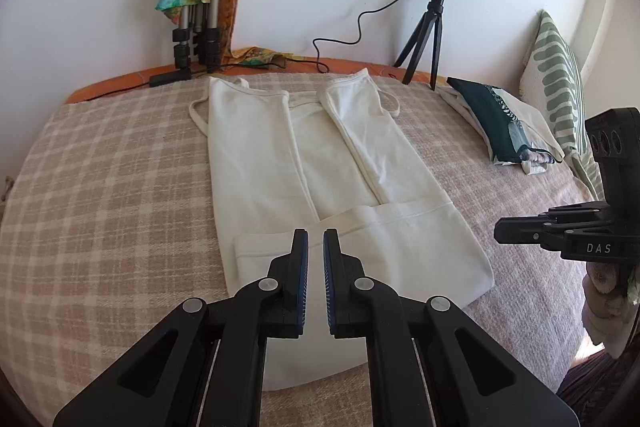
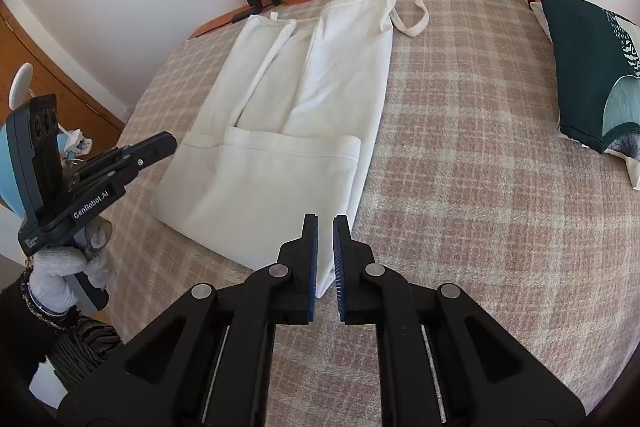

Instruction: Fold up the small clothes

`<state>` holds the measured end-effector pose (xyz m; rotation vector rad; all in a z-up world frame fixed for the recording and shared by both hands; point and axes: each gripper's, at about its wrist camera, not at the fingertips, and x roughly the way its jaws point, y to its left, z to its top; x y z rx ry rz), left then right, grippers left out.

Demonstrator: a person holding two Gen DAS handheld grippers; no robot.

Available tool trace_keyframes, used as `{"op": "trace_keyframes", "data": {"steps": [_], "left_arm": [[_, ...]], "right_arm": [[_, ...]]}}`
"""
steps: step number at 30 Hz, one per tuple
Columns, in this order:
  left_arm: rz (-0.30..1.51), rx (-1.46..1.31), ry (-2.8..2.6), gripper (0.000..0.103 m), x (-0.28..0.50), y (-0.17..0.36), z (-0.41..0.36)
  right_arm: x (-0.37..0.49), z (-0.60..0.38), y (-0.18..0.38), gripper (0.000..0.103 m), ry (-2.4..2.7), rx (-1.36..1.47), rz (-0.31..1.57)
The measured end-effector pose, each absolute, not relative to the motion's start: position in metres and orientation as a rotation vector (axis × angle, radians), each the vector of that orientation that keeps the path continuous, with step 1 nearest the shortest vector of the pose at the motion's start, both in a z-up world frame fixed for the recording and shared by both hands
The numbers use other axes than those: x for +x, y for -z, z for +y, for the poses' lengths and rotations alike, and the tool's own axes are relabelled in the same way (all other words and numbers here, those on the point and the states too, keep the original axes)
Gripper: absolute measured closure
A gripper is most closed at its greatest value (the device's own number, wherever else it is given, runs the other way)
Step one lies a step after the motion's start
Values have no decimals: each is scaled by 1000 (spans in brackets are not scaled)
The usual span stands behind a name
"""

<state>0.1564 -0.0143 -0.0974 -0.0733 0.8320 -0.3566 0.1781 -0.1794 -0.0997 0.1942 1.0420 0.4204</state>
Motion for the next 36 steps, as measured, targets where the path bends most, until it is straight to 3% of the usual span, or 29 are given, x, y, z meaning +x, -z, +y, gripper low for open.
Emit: {"op": "trace_keyframes", "data": {"steps": [5, 11, 16, 19, 20, 24, 36], "left_arm": [[876, -15, 422, 97, 161, 110, -42], [940, 4, 372, 94, 168, 129, -33], [911, -47, 321, 91, 178, 118, -4], [881, -96, 285, 91, 193, 108, 15], [873, -112, 277, 86, 199, 106, 21], [826, -151, 252, 62, 224, 96, 41], [867, -297, 286, 60, 312, 115, 60]], "right_arm": [[198, -154, 101, 86, -471, 207, 995], [210, -161, 135, 87, -405, 186, 1081], [215, -171, 124, 85, -394, 179, 1072], [225, -180, 115, 70, -393, 206, 1039], [228, -184, 111, 66, -391, 214, 1020], [254, -190, 102, 66, -405, 202, 977], [357, -205, 111, 66, -442, 279, 994]]}}
